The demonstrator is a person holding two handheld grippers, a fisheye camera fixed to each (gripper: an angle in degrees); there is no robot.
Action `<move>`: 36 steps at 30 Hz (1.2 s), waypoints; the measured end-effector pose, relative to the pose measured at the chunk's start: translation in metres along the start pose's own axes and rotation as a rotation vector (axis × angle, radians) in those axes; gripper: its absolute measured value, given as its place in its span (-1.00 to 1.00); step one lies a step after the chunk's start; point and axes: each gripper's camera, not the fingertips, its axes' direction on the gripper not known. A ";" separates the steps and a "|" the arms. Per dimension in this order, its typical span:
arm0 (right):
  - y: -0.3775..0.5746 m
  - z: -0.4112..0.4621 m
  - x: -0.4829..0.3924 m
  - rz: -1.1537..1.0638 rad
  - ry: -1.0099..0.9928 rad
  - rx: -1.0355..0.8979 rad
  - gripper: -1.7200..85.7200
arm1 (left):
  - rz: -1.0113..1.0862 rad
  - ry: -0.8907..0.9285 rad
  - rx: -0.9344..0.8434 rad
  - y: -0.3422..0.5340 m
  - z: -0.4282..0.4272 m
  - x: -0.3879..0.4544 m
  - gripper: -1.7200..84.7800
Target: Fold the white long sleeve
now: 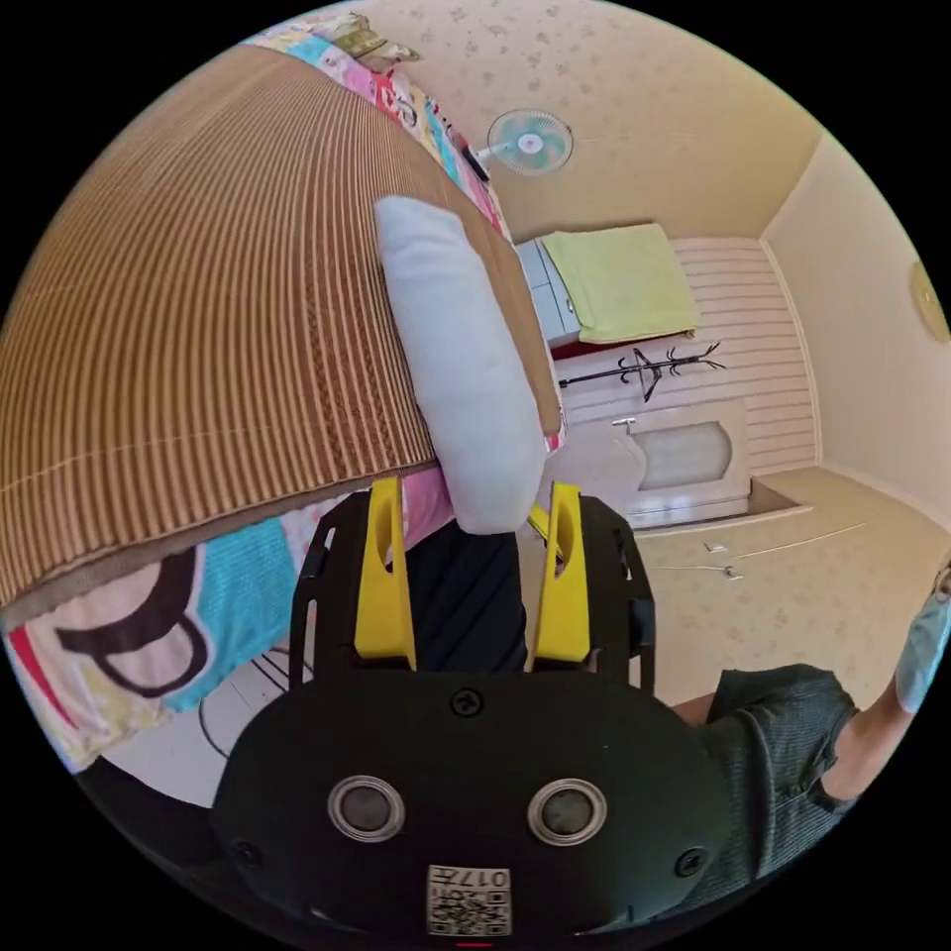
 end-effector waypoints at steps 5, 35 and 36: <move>-0.010 0.028 0.011 0.092 -0.138 -0.184 -0.38 | -0.086 0.179 -0.207 0.004 0.128 -0.017 -0.76; -0.231 -0.026 -0.030 -0.135 0.519 0.137 -0.38 | 0.021 -0.881 0.235 0.239 -0.138 -0.110 -0.21; -0.207 0.027 -0.053 -0.240 0.556 0.068 -0.37 | 0.015 -0.903 0.247 0.234 -0.138 -0.115 -0.20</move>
